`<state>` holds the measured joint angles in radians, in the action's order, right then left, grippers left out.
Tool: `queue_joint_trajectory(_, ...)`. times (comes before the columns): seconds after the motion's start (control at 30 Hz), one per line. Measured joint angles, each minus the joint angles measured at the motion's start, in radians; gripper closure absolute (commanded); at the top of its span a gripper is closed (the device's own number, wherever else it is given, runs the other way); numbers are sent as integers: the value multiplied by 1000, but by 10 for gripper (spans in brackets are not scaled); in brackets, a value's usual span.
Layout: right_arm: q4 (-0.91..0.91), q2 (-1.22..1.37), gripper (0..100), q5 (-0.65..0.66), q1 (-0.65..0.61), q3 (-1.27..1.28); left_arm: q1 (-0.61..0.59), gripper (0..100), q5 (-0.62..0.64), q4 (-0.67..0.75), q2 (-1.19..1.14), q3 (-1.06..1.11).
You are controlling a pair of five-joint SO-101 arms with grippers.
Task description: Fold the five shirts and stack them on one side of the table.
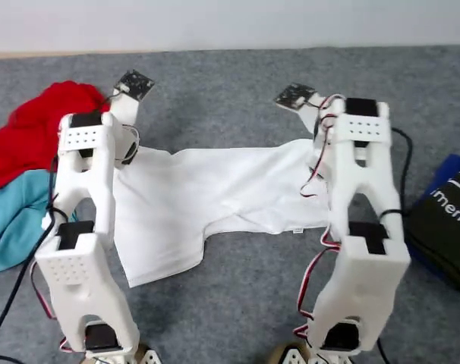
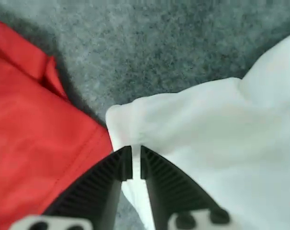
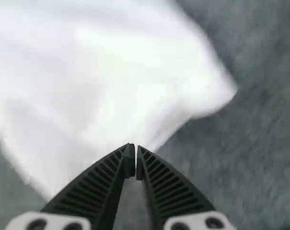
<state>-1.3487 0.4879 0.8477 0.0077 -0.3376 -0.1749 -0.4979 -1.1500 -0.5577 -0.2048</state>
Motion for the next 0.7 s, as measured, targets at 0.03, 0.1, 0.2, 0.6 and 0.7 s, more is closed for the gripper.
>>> queue_joint_trajectory(0.03,43,18,988,-20,-9,0,0,964,0,5,-11,0)
queue_joint_trajectory(0.1,117,58,988,-58,-21,0,0,964,0,8,-26,0)
queue_joint_trajectory(0.2,190,115,988,-104,-21,0,0,964,17,9,-34,0)
queue_joint_trajectory(0.6,129,308,988,-135,28,-170,-17,964,52,34,-35,0)
queue_joint_trajectory(0.7,57,359,988,-137,60,-267,-41,964,52,40,-35,0)
